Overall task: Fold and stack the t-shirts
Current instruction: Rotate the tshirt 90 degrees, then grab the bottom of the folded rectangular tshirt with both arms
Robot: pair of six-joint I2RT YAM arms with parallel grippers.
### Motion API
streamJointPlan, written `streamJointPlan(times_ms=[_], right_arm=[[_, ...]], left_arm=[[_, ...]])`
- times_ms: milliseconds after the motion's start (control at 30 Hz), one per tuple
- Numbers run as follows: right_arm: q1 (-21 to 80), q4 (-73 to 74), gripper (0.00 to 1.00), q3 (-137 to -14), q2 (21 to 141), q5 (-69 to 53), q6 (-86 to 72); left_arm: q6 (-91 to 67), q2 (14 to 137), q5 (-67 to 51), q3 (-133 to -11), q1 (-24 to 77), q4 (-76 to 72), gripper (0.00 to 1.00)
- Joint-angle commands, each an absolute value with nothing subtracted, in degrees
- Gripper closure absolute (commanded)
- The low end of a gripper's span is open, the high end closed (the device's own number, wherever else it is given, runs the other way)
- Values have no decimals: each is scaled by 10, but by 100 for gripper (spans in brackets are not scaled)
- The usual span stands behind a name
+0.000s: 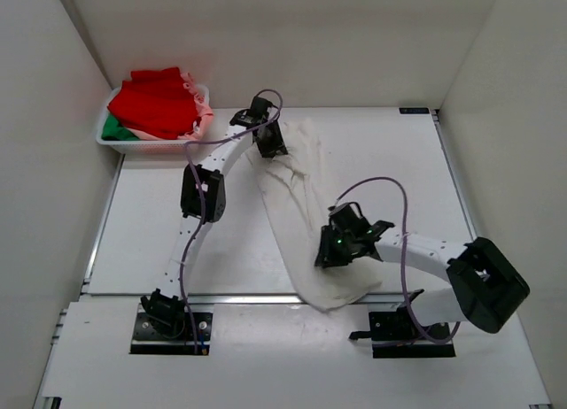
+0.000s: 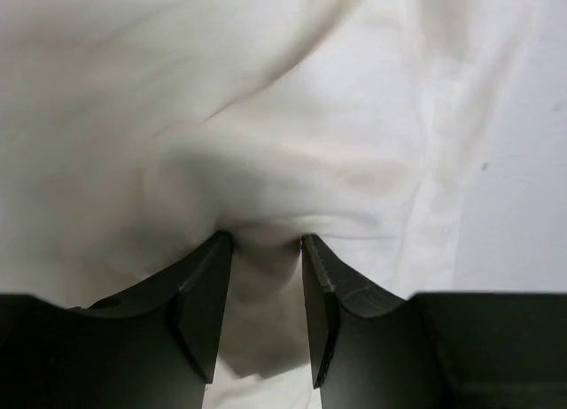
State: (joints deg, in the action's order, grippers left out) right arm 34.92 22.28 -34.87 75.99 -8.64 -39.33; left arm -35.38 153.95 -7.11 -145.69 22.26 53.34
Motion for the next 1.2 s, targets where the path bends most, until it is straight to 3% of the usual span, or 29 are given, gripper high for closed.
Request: streamJointPlan(times_ms=[0, 67, 133, 300, 367, 500, 600, 733, 900, 967, 1067, 1167], right_arm=[[428, 38, 73, -321, 795, -125, -486], [435, -15, 71, -341, 836, -183, -456], [450, -1, 72, -378, 875, -183, -426], [452, 24, 69, -410, 873, -178, -354], [439, 19, 66, -413, 862, -185, -317], [404, 31, 61, -435, 840, -206, -235], [394, 61, 58, -472, 811, -167, -214], [383, 135, 62, -504, 805, -116, -214], [397, 232, 78, -476, 793, -66, -233], [406, 236, 78, -447, 760, -75, -253], [432, 237, 76, -384, 714, -57, -290], [446, 236, 73, -345, 680, -54, -310]], left_arm=[[-395, 1560, -152, -1402, 208, 407, 51], [-402, 1578, -143, -1429, 207, 400, 52], [-430, 1615, -159, -1535, 200, 408, 51], [-448, 1567, -180, -1448, 171, 288, 54], [-454, 1570, -200, -1497, 168, 265, 54], [-480, 1529, -246, -1542, 158, 195, 43], [-456, 1423, -250, -1494, 163, 205, 38], [-418, 1226, -279, -1266, 170, 251, 33], [-361, 979, -200, -874, 219, 311, 34], [-373, 865, -182, -682, 255, 299, 33], [-408, 749, -135, -500, 321, 276, 32], [-438, 688, -115, -413, 382, 284, 31]])
